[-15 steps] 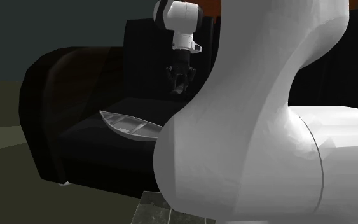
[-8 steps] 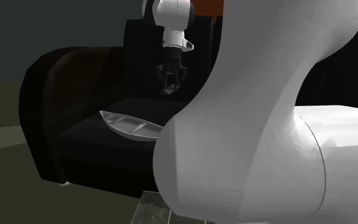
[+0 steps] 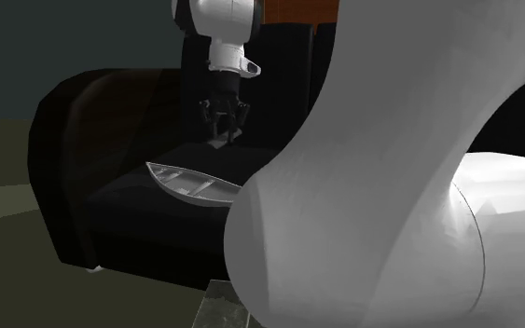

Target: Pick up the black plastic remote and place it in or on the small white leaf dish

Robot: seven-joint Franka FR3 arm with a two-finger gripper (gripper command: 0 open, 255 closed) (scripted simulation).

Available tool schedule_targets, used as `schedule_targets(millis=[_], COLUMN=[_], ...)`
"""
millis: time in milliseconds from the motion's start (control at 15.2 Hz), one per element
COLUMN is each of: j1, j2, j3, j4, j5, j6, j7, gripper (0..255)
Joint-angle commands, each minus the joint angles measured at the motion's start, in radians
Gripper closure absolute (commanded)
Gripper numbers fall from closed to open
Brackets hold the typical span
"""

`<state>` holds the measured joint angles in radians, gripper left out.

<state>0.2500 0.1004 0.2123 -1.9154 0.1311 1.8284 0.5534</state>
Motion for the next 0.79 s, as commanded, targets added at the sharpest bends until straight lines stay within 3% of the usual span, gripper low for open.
schedule_targets(millis=[0, 396, 726], j1=[0.021, 0.089, 0.091], j2=[-0.041, -0.132, -0.105], j3=[0.020, 0.088, 0.090], j4=[-0.059, -0.182, -0.222], j5=[0.016, 0.066, 0.064], j6=[0.025, 0.078, 0.144], j7=[0.033, 0.142, 0.136], gripper=[255, 255, 255])
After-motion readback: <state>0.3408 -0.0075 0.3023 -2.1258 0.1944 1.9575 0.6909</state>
